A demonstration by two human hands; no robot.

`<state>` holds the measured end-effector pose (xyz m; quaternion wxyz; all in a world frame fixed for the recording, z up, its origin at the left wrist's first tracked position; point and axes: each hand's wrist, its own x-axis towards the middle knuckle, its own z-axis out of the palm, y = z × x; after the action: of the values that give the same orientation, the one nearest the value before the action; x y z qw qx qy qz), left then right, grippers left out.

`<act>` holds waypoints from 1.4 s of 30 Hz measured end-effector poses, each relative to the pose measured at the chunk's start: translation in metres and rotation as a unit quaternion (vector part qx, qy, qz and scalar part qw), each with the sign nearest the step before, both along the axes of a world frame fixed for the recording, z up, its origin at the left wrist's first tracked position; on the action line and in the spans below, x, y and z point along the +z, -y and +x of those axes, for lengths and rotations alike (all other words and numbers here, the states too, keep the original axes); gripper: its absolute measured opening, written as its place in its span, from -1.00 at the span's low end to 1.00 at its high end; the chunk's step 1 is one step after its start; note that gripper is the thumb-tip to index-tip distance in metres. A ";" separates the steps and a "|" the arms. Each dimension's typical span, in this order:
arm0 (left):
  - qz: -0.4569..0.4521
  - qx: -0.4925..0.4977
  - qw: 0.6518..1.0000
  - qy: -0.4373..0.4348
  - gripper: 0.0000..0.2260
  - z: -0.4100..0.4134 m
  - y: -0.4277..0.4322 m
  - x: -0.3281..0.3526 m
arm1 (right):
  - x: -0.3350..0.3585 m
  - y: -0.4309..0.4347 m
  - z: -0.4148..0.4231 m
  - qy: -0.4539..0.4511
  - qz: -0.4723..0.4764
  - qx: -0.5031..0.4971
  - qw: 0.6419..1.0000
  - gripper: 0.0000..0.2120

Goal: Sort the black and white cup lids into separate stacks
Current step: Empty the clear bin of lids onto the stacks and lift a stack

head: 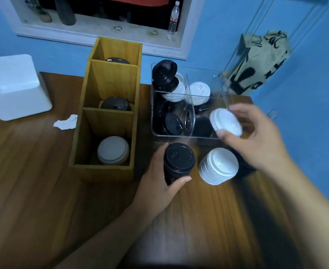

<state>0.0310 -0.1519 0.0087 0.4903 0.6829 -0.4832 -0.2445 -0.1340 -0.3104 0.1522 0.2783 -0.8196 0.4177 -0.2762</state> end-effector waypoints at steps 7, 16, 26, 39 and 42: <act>0.008 0.014 1.000 -0.007 -0.11 -0.001 0.003 -0.004 | -0.093 -0.127 -0.076 -0.086 0.057 0.012 0.995 -0.46; -0.006 0.015 1.000 0.002 -0.13 -0.002 0.003 0.000 | -0.113 -0.129 -0.095 -0.235 0.009 0.033 0.971 -0.14; -0.021 0.013 1.000 0.013 -0.15 -0.003 0.002 -0.001 | -0.123 -0.142 -0.090 -0.291 -0.076 -0.036 0.953 -0.19; -0.015 0.005 1.000 0.012 -0.14 -0.002 0.001 0.002 | -0.065 -0.076 -0.066 0.028 -0.072 -0.100 0.992 -0.51; -0.013 0.005 1.000 0.009 -0.13 -0.002 0.001 0.002 | -0.065 -0.054 -0.052 -0.046 -0.075 -0.101 0.991 -0.51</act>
<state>0.0292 -0.1531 0.0105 0.4960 0.6811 -0.4871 -0.2298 -0.1862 -0.2563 0.0874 0.1676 -0.8037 0.4885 -0.2954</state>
